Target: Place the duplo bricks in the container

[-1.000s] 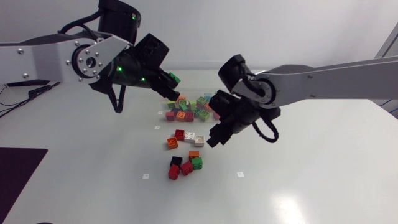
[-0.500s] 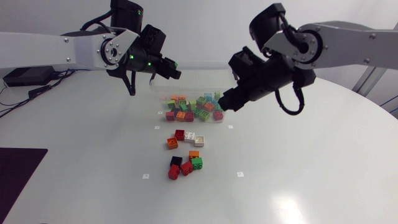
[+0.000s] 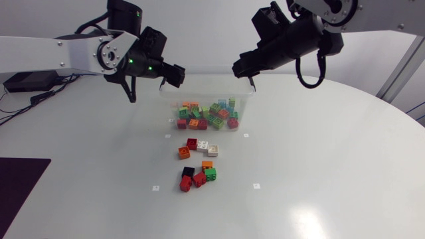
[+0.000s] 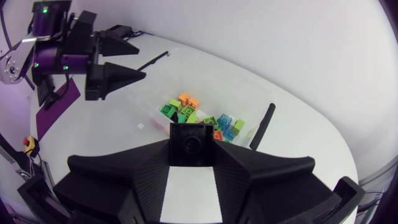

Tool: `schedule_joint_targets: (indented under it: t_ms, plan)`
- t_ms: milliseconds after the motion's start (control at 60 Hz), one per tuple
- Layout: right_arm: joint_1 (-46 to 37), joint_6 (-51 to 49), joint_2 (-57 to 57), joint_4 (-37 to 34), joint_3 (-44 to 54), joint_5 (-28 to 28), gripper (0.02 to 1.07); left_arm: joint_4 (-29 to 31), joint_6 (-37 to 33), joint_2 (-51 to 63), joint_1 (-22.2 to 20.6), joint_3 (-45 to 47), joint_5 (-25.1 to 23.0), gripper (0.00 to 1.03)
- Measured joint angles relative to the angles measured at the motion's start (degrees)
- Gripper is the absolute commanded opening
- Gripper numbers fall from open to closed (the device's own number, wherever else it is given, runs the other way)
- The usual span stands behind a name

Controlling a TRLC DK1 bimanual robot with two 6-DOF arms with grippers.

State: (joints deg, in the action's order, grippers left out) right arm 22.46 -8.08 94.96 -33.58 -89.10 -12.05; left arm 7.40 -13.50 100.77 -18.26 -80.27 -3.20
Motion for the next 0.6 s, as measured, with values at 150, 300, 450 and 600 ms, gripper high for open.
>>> schedule_joint_targets:
  t_ms: [150,300,450,600]
  plan:
    - [-0.5,1.2,4.0,2.3,-2.0,0.0,0.4,0.0,0.0,-6.4,0.7,4.4,-0.1,0.98]
    - [-0.9,2.1,8.2,3.1,-5.2,0.4,0.4,0.7,-2.2,-12.9,0.7,10.3,-1.4,0.98]
    - [-1.0,2.4,12.6,3.8,-8.9,1.2,0.4,3.5,-6.2,-16.4,0.5,15.2,-3.9,0.97]
    - [-1.1,2.5,16.6,3.8,-12.3,2.0,0.45,6.4,-11.3,-18.8,-0.3,19.8,-6.3,0.96]
